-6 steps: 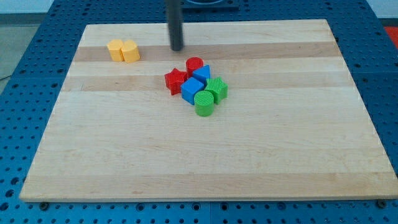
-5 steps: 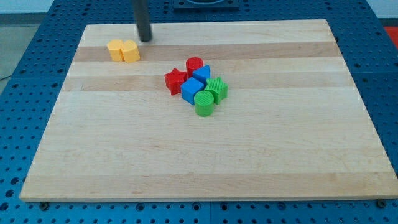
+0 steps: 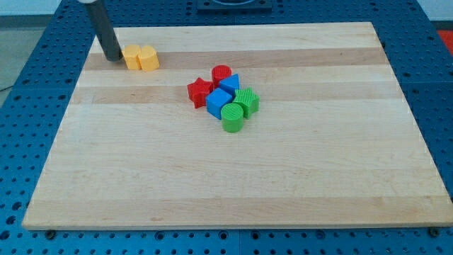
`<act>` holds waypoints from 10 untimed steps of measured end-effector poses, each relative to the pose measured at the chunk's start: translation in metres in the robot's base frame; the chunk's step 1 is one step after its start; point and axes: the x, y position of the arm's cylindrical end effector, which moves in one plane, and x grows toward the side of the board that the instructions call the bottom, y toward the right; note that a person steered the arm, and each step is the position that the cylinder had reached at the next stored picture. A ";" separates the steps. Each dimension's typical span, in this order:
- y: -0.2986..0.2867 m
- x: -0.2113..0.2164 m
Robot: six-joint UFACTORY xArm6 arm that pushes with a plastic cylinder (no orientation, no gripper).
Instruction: Move the yellow hexagon to the bottom left of the red star
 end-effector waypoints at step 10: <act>0.027 0.139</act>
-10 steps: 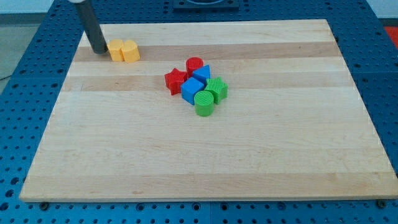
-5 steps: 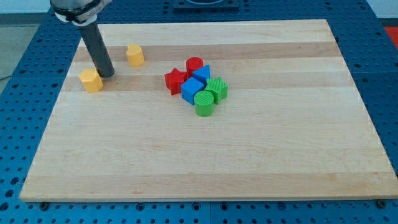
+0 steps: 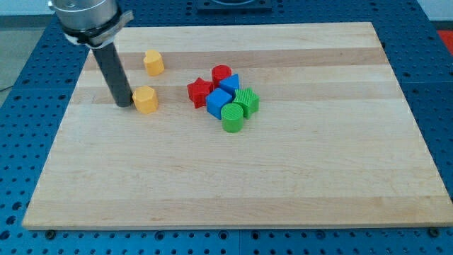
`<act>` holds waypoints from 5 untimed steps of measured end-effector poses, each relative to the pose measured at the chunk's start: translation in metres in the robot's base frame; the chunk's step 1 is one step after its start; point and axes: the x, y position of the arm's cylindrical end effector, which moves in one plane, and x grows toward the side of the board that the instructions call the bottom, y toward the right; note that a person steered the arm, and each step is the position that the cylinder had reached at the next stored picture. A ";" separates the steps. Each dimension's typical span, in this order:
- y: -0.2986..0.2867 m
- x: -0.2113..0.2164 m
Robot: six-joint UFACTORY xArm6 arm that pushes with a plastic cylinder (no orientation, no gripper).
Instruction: Move the yellow hexagon to the bottom left of the red star
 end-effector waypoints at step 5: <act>0.056 0.000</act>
